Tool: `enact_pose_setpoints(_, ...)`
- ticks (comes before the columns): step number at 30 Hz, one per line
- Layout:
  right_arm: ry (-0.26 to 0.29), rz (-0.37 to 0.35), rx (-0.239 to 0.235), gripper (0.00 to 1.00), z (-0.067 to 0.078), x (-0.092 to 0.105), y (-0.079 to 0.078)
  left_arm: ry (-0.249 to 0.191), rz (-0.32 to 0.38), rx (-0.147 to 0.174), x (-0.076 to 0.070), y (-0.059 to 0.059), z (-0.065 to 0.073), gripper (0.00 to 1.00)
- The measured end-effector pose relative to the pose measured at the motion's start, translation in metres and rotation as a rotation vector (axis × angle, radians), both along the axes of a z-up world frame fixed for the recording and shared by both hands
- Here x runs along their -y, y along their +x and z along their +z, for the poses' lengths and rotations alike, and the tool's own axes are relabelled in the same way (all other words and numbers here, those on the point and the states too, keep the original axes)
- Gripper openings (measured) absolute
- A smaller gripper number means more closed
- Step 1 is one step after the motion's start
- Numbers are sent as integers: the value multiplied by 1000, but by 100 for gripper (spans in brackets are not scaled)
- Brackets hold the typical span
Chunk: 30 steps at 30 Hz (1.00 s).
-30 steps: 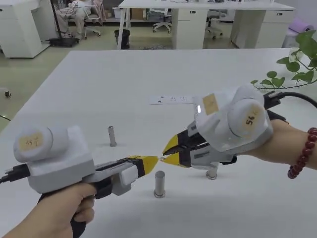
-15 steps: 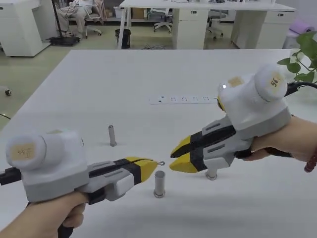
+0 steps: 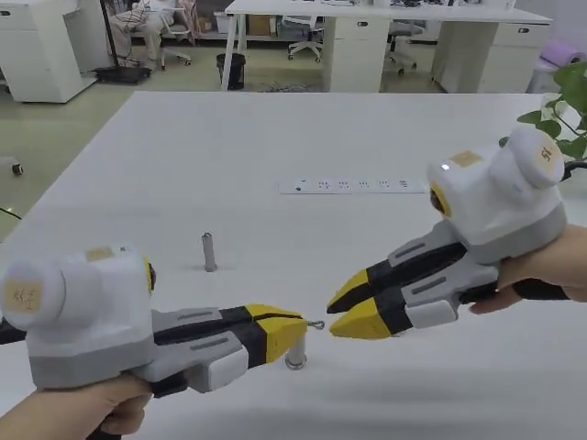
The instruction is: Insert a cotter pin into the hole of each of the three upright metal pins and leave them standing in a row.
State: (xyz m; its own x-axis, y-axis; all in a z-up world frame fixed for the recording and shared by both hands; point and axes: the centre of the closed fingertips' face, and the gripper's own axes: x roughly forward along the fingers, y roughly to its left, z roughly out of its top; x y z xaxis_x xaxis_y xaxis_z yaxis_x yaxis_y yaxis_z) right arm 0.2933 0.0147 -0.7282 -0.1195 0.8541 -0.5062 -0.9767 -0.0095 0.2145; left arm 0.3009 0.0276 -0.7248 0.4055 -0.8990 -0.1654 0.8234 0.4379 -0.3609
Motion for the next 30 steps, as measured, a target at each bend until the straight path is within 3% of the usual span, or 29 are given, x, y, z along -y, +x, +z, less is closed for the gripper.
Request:
enact_pose_setpoints(10,7,46,-44,16,-5,-2,-15,3,-65,17,5,-12,-1,0)
enact_pose_setpoints(30,4,114,-27,9,-8,-7,-27,15,-132,57,12,-22,0,0)
